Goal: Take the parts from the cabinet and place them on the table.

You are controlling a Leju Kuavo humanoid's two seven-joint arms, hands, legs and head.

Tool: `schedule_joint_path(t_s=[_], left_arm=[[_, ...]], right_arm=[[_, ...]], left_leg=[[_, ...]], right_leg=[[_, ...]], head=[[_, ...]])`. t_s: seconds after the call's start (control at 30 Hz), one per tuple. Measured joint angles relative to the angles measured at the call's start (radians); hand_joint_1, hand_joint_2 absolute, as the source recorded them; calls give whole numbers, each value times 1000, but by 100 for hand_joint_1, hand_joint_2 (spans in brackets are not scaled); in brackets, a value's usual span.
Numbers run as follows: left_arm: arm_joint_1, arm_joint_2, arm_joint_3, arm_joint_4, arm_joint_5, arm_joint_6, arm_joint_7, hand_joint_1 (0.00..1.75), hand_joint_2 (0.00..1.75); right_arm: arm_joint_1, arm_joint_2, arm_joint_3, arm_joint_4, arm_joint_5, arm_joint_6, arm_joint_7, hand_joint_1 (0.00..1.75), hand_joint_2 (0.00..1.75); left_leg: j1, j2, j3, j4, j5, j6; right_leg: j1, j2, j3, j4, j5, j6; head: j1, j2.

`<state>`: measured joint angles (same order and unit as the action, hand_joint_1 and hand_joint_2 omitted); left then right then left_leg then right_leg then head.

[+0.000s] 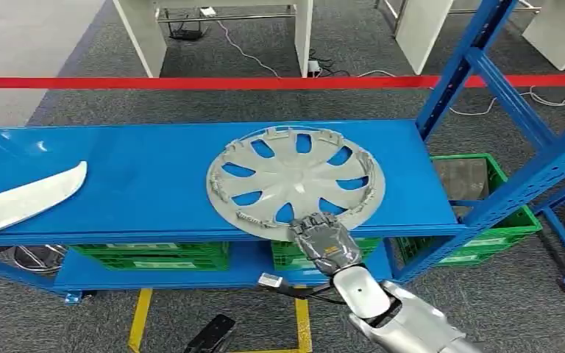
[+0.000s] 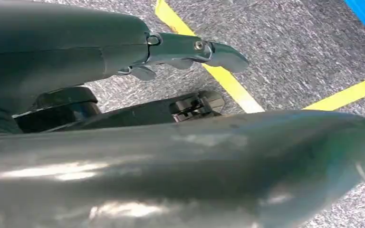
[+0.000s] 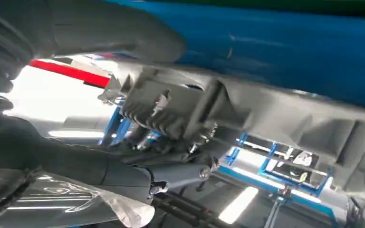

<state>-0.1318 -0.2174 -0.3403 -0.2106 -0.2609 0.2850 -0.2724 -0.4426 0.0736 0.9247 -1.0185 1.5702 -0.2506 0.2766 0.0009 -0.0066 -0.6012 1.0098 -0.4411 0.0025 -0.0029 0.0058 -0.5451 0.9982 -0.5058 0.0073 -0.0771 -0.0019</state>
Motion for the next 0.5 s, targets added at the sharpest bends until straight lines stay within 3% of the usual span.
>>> schedule_joint_path(t_s=[0.5], left_arm=[[0, 0, 17, 0, 0, 0, -1, 0, 0]], right_arm=[[0, 0, -3, 0, 1, -2, -7, 175, 175]], left_leg=[[0, 0, 1, 0, 0, 0]], right_leg=[[0, 0, 1, 0, 0, 0]], head=[[0, 0]])
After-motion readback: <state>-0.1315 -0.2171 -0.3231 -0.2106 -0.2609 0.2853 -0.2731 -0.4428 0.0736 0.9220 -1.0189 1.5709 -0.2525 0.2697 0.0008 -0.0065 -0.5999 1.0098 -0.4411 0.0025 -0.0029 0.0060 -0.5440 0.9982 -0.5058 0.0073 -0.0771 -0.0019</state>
